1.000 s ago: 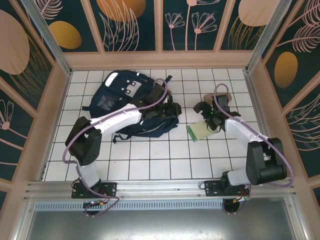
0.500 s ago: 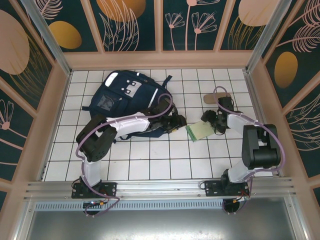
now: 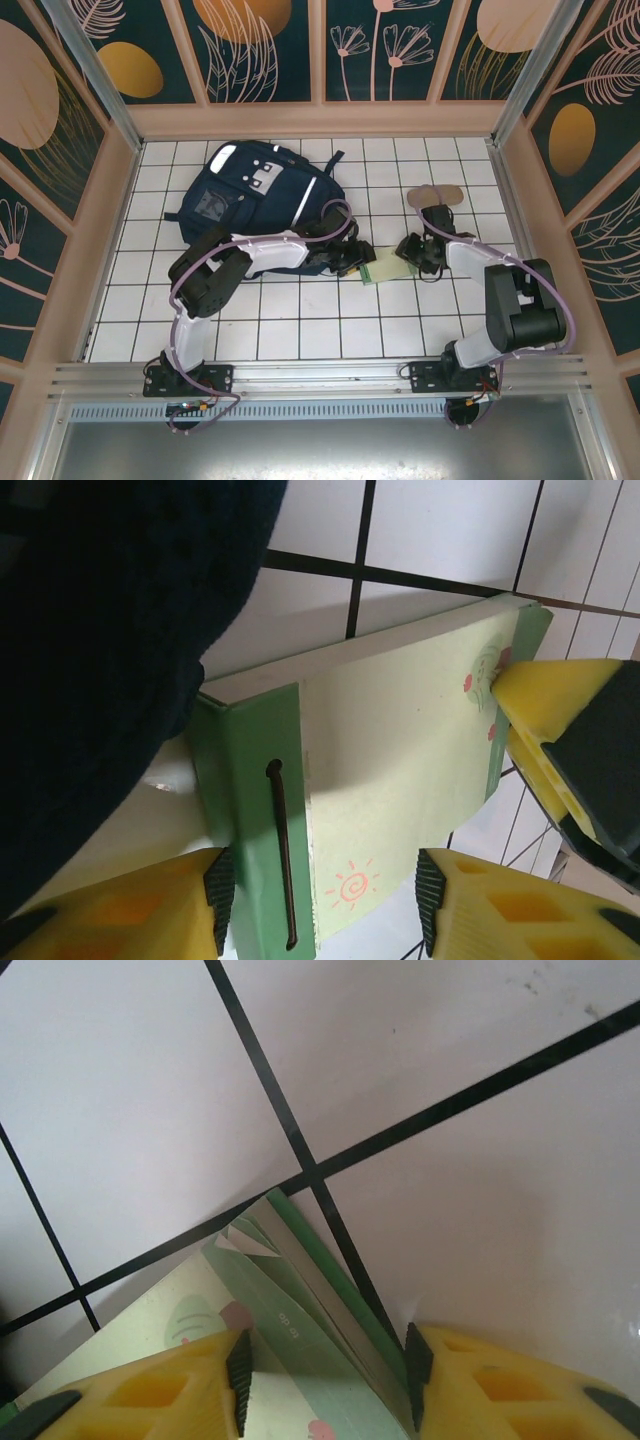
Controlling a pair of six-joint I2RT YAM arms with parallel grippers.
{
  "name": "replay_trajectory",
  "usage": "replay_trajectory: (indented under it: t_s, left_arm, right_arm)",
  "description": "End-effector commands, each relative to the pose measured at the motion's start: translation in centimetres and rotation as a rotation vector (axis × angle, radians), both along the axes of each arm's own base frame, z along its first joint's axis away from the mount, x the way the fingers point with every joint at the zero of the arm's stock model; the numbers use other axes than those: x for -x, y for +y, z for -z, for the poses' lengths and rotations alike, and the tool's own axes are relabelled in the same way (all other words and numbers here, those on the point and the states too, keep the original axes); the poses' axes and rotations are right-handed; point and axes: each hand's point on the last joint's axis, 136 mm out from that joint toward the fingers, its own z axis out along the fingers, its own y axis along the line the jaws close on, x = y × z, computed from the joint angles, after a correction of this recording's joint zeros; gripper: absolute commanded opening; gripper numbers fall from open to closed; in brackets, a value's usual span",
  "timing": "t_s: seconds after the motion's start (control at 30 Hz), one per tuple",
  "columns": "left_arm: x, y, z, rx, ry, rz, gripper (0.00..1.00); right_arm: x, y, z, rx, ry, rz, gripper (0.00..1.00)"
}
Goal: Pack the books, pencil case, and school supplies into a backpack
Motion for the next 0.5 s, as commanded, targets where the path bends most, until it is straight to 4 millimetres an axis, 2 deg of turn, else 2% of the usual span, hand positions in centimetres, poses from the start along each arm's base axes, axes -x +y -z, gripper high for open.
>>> replay_trajectory:
  t_s: [0.0,0.3,0.47]
  left_arm:
    - [-0.1,0.7,2.3,-0.072,0.027,-0.009,0.52]
    - [0.3,3.1,4.6,-0.217,0.062,-0.050,0.51]
    - [0.1,1.2,4.8,-0.124,0.069,-0.028,0.51]
  right_arm:
    - [2.2,0.7,1.0,-0.031,0.077,0.025,0.43]
    - [2.8,1.7,1.6,-0.061,0.089,0.016,0.42]
    - [3.0,2.6,1.5,-0.112,0.090,0.017,0.42]
